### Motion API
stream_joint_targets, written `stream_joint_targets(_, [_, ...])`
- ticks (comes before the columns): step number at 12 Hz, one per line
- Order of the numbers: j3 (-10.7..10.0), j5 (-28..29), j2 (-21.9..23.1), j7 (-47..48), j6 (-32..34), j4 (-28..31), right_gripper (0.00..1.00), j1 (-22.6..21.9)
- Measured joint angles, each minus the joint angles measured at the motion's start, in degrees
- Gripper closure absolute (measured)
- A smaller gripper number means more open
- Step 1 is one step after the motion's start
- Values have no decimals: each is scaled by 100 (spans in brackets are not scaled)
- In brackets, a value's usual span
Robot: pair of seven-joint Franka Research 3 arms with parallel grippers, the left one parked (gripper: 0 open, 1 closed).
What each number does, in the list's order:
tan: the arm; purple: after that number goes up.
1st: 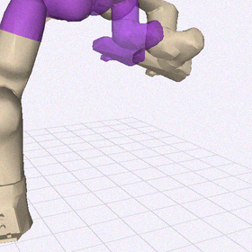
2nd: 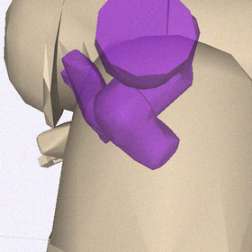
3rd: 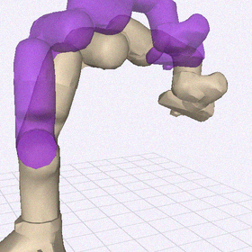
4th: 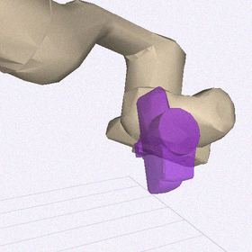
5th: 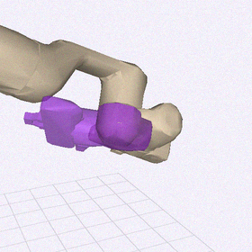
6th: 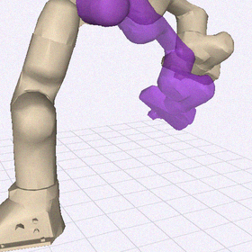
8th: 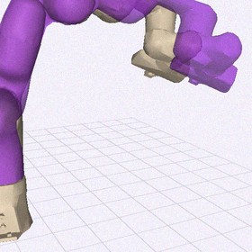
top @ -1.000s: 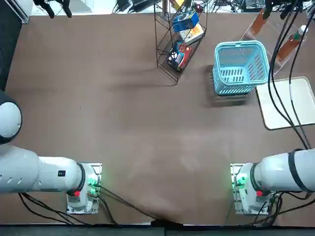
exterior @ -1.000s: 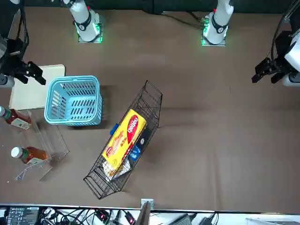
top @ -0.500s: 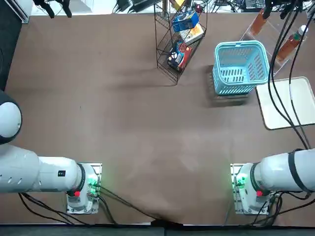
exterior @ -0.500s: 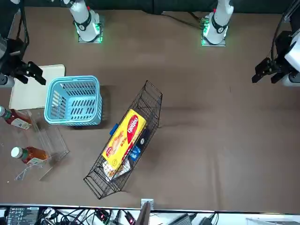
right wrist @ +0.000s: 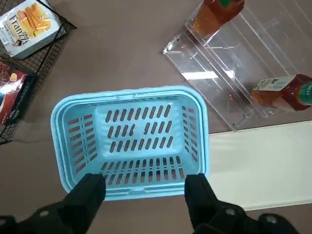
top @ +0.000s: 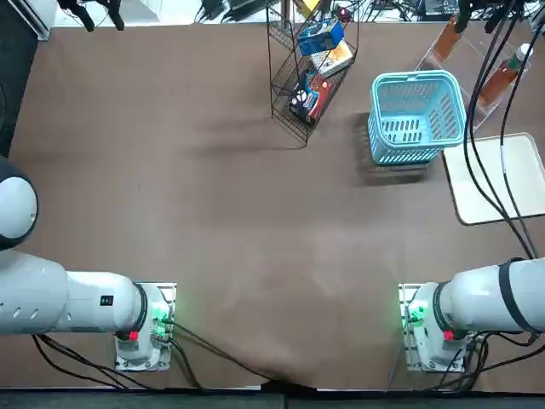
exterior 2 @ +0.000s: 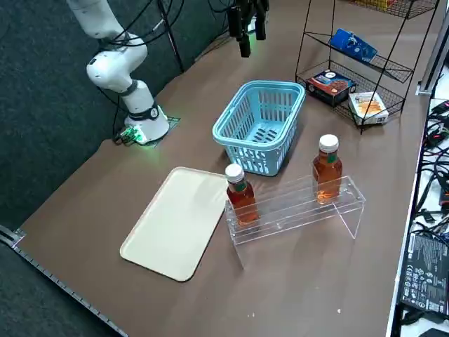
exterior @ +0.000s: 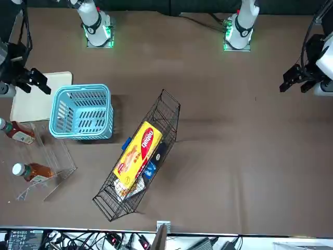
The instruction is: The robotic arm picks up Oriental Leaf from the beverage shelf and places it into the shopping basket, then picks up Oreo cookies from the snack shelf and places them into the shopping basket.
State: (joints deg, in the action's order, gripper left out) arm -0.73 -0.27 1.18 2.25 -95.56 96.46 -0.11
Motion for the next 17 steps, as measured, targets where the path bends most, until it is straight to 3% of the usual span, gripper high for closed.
stream_joint_targets(10, [-40, 0, 0, -50, 48, 0, 0, 88])
stream_joint_targets(17, [-114, -35, -15, -2083, 105, 0, 0, 1315])
